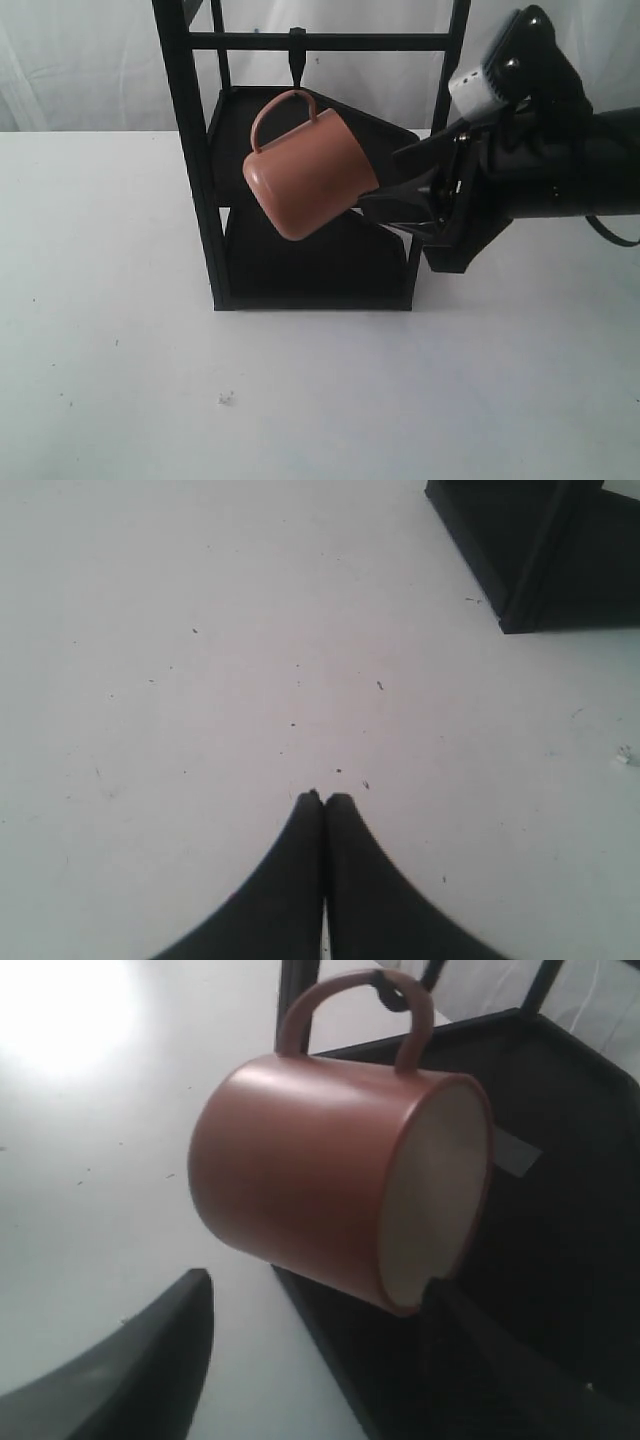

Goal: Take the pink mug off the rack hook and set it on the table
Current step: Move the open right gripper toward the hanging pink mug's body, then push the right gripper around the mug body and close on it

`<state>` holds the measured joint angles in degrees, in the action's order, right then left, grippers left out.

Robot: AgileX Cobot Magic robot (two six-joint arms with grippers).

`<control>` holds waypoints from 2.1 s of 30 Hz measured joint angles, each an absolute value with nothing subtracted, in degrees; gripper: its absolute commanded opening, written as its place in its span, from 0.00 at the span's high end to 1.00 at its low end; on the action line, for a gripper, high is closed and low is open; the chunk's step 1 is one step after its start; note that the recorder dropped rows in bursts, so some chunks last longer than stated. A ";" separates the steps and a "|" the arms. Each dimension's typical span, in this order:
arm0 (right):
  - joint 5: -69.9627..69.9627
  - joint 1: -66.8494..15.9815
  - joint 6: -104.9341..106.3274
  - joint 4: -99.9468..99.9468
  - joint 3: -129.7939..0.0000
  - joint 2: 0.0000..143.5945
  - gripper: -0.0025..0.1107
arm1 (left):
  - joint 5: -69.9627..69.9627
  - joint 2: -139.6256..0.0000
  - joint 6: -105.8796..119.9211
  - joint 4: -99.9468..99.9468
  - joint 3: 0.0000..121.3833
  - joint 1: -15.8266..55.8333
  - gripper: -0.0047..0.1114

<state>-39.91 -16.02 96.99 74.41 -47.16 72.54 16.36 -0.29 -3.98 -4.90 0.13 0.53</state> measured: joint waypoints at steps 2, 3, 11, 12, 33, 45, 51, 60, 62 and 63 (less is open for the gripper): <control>-39.50 -16.02 98.00 74.85 -47.16 72.63 0.48 | 16.36 -0.29 -3.98 -4.90 0.13 0.53 0.96; -39.37 -16.02 98.90 75.60 -47.16 72.63 0.48 | 16.36 -0.29 -3.98 -4.90 0.13 0.53 0.96; -40.65 -16.02 103.44 81.39 -47.16 73.88 0.48 | 16.36 -0.29 -3.98 -4.90 0.13 0.53 0.96; -40.77 -16.02 103.73 81.65 -47.25 74.25 0.48 | 16.36 -0.29 -3.98 -4.90 0.13 0.53 0.96; -39.82 -18.01 107.49 83.35 -47.25 75.55 0.48 | 16.36 -0.29 -3.98 -4.90 0.13 0.53 0.96; -43.01 -18.01 107.49 83.35 -49.42 78.76 0.48 | 16.36 -0.29 -3.98 -4.90 0.13 0.53 0.96; -46.63 -18.01 107.49 83.46 -50.11 79.52 0.48 | 16.36 -0.29 -3.98 -4.90 0.13 0.53 0.96; -48.52 -18.01 104.24 83.46 -50.11 79.52 0.48 | 16.36 -0.29 -3.98 -4.90 0.13 0.53 0.96; -48.88 -18.11 103.24 83.46 -50.11 79.52 0.48 | 16.36 -0.29 -3.98 -4.90 0.13 0.53 0.96; -48.88 -18.47 102.74 83.36 -50.11 79.52 0.48 | 16.36 -0.29 -3.98 -4.90 0.13 0.53 0.96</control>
<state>-48.88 -18.47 102.74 83.36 -50.11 79.52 16.36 -0.29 -3.98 -4.90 0.13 0.53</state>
